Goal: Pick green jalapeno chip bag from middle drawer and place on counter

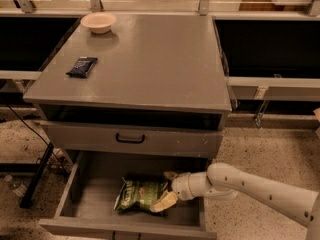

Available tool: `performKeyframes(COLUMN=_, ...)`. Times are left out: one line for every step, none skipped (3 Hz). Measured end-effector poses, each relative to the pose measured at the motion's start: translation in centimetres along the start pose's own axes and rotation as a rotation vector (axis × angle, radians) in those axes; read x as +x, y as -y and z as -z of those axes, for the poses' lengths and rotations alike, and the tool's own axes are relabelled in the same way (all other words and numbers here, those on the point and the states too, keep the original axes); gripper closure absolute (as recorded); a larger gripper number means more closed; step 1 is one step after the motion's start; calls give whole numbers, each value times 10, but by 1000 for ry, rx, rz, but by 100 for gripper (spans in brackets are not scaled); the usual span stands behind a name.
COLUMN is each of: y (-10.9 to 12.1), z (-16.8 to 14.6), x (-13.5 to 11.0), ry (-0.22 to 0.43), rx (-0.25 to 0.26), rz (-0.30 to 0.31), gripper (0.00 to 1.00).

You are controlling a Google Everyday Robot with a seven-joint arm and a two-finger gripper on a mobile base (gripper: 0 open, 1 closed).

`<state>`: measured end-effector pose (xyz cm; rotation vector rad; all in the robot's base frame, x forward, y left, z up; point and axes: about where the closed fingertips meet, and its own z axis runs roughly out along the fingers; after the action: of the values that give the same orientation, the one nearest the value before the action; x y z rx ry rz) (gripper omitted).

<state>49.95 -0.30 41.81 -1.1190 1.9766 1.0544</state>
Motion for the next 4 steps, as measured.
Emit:
performKeyframes(y=0, z=-12, x=0, ry=15, rx=-22, rz=-3, gripper=0)
performKeyframes(y=0, z=-12, x=0, ry=15, rx=-22, rz=-3, gripper=0)
performKeyframes(y=-3, z=-16, x=-6, ry=52, rx=20, rz=47, gripper=0)
performKeyframes(y=-4, z=-18, x=-7, ry=55, rx=12, rz=47, gripper=0)
